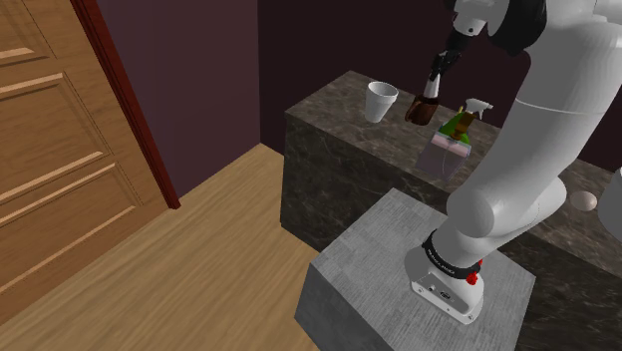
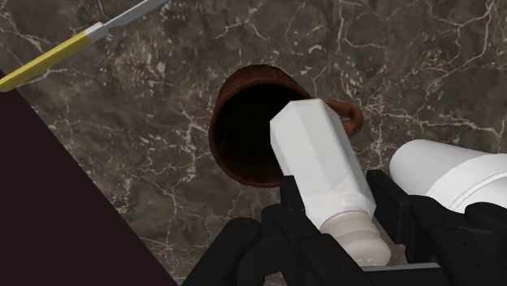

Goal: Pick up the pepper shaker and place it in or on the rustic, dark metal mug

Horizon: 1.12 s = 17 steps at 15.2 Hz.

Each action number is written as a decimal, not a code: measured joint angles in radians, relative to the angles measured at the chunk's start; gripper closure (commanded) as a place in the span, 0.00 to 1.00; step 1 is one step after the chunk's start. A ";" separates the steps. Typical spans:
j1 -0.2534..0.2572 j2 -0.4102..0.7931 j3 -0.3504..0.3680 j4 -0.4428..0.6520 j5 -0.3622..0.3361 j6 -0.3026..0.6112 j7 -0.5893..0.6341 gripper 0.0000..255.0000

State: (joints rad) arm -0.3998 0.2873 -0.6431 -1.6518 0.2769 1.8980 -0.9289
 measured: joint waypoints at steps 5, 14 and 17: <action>-0.001 0.013 0.004 -0.038 0.012 0.048 -0.012 1.00; -0.001 0.016 0.005 -0.042 0.014 0.054 -0.013 0.00; -0.001 0.015 0.005 -0.042 0.014 0.054 -0.013 0.00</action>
State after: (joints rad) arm -0.4009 0.3028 -0.6383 -1.6942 0.2911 1.9523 -0.9423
